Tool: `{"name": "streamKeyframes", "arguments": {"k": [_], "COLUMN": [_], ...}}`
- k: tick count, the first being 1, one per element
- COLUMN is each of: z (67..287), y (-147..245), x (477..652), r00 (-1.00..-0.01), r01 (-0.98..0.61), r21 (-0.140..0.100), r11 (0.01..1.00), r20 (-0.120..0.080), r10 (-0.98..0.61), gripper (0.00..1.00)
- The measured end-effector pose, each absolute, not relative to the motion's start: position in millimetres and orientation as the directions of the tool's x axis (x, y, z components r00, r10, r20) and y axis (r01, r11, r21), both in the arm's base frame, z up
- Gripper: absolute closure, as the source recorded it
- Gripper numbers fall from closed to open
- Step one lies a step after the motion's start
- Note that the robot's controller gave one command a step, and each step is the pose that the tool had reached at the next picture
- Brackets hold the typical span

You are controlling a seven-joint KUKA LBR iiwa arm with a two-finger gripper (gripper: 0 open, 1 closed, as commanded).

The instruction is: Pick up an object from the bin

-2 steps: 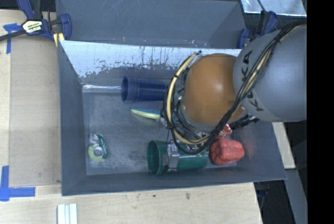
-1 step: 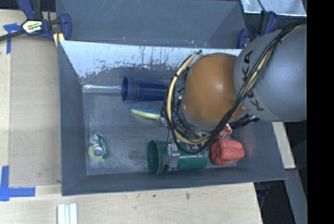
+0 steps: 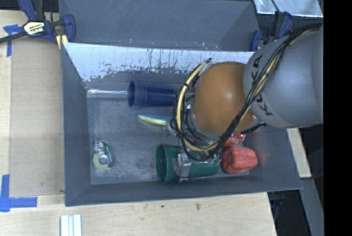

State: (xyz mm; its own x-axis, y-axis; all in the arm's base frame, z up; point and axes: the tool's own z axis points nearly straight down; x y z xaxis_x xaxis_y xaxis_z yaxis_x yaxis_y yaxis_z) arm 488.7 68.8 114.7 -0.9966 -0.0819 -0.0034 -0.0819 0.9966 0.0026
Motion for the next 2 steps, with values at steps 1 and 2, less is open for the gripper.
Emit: {"name": "streamKeyframes", "arguments": {"k": [1,2], "z": [114,125], "y": [26,13], "x": [489.8,524.3], "r00": [-0.997,-0.998], "r01": [-0.073,-0.058], "r21": [0.003,-0.002], "r11": [0.997,0.998], "r20": [0.004,-0.003], "r10": [-0.073,-0.058], "gripper": [0.00,0.00]}}
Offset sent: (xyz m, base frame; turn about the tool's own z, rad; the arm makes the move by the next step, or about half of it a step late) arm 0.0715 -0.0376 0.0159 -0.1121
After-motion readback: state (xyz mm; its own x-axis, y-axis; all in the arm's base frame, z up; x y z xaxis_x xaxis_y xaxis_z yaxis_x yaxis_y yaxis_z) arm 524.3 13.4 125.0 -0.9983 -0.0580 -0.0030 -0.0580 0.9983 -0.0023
